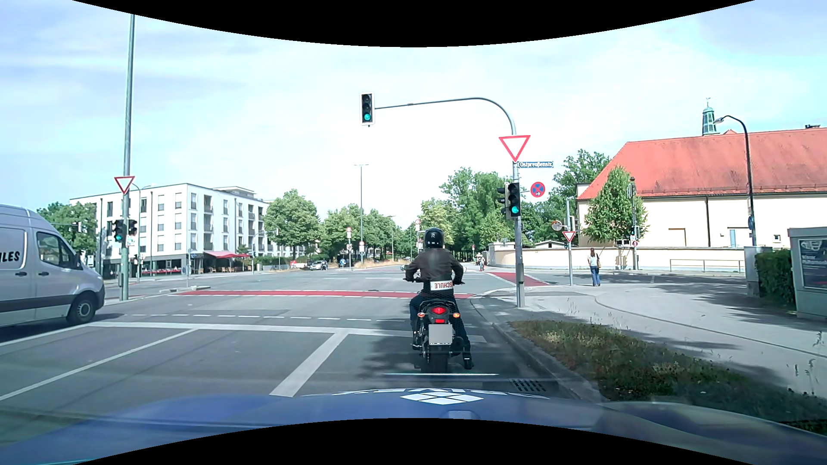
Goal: Follow the waypoints while adhering to traffic rules and regulations
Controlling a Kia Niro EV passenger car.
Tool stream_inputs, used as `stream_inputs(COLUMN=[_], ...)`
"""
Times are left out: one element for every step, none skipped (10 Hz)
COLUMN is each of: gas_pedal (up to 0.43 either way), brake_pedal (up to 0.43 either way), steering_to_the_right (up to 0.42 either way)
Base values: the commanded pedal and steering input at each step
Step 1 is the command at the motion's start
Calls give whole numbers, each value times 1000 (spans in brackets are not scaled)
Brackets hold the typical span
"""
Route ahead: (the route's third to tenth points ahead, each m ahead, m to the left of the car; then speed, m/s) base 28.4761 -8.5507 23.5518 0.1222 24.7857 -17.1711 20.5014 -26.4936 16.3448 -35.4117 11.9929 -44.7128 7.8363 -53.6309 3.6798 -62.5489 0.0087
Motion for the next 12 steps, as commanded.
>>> stream_inputs(gas_pedal=[0, 0, 0, 0, 0, 0, 0, 0, 0, 0, 0, 0], brake_pedal=[152, 140, 152, 146, 134, 110, 0, 0, 0, 0, 0, 0], steering_to_the_right=[0, 0, 0, 0, 0, 0, 0, 0, 0, 0, 0, 0])
